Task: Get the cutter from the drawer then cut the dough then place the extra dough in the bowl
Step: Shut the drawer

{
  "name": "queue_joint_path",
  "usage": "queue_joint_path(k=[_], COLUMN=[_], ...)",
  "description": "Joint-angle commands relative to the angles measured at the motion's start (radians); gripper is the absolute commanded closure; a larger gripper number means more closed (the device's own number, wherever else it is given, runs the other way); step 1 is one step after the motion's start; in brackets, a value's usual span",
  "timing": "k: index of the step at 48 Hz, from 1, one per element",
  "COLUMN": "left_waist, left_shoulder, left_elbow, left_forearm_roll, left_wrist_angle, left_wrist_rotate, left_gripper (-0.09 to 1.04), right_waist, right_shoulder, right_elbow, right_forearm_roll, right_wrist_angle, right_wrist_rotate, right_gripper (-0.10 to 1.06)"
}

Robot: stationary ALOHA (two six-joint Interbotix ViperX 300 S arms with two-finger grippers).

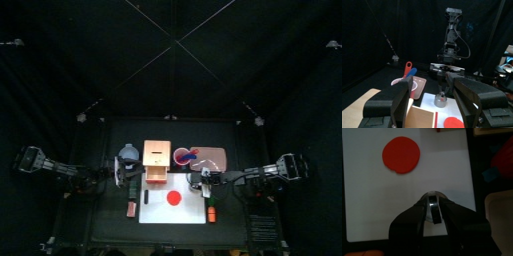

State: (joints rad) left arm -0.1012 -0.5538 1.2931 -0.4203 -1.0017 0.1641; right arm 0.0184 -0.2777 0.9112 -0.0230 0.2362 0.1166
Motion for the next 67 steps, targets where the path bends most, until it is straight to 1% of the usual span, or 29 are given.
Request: queue_joint_path(k=[1,7,9,13,15,20,25,29,33,38,42,50,60,67], left_waist=[0.049,0.14,0.19,0.318,0.376,0.499,0.589,0.623,0.626,0.626,0.635,0.666,0.693,0.696], left_shoulder=[0.008,0.017,0.018,0.021,0.025,0.043,0.081,0.13,0.206,0.314,0.407,0.551,0.632,0.643], left_elbow=[-0.032,-0.06,-0.077,-0.117,-0.135,-0.183,-0.261,-0.341,-0.433,-0.54,-0.627,-0.767,-0.85,-0.857], left_forearm_roll=[0.0,0.0,0.0,0.006,0.017,0.115,0.247,0.321,0.385,0.463,0.525,0.634,0.698,0.706], left_wrist_angle=[0.028,0.115,0.164,0.308,0.367,0.483,0.614,0.741,0.859,0.959,1.017,1.127,1.193,1.238], left_wrist_rotate=[0.003,0.003,0.002,0.003,0.005,0.005,-0.008,-0.021,-0.025,-0.025,-0.02,-0.02,-0.015,0.011], left_gripper=[0.04,0.04,0.04,0.05,0.05,0.05,0.05,0.06,0.06,0.08,0.1,0.15,0.15,0.15], right_waist=[0.006,0.006,0.008,0.018,0.031,0.049,0.063,0.064,0.069,0.075,0.083,0.098,0.101,0.095], right_shoulder=[-0.011,0.002,0.015,0.054,0.086,0.167,0.256,0.328,0.379,0.422,0.448,0.512,0.558,0.574], right_elbow=[-0.037,-0.087,-0.112,-0.17,-0.213,-0.301,-0.374,-0.428,-0.469,-0.512,-0.546,-0.598,-0.627,-0.644], right_forearm_roll=[0.0,-0.002,-0.002,0.003,-0.003,-0.005,-0.006,-0.008,-0.008,-0.008,-0.008,-0.002,0.005,-0.003], right_wrist_angle=[-0.005,-0.009,-0.009,-0.011,-0.015,-0.034,-0.048,-0.051,-0.052,-0.06,-0.061,-0.06,-0.06,-0.061], right_wrist_rotate=[-0.002,-0.003,-0.003,-0.005,-0.005,-0.006,-0.015,-0.015,-0.015,-0.015,-0.009,-0.005,-0.005,-0.006], right_gripper=[0.29,0.29,0.29,0.29,0.29,0.32,0.36,0.43,0.51,0.58,0.6,0.6,0.6,0.6])
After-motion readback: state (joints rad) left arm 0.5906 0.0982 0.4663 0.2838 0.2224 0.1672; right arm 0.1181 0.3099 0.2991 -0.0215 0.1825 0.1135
